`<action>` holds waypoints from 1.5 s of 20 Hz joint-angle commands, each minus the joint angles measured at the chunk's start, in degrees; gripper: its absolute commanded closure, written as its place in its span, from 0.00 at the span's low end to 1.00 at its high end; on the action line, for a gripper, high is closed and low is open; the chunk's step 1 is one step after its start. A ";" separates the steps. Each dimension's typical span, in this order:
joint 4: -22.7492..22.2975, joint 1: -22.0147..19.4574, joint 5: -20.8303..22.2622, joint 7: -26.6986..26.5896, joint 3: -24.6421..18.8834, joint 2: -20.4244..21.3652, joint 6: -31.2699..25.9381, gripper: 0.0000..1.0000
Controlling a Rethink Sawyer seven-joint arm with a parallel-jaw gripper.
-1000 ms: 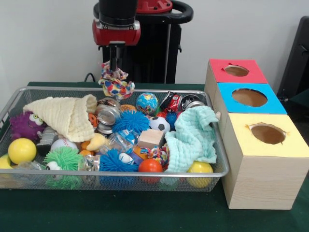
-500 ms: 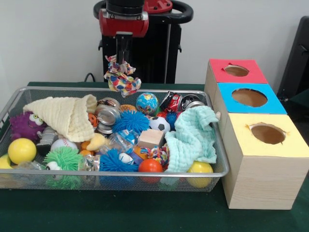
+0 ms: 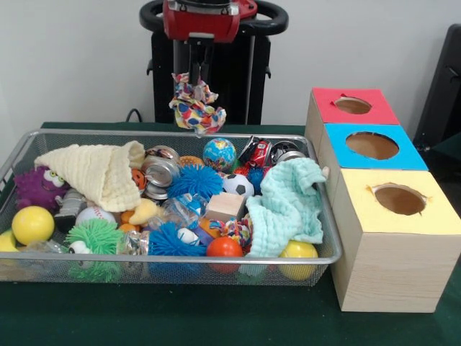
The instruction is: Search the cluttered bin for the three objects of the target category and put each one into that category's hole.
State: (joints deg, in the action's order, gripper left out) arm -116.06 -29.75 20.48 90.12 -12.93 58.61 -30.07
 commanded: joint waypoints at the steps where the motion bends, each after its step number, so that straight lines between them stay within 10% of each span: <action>1: -4.83 2.26 -3.97 10.59 1.68 0.71 -2.69 1.00; 30: -7.46 14.62 -12.73 15.80 7.63 -3.51 7.15 1.00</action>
State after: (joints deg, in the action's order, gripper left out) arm -120.92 -16.90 11.61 90.18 -5.95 57.50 -27.11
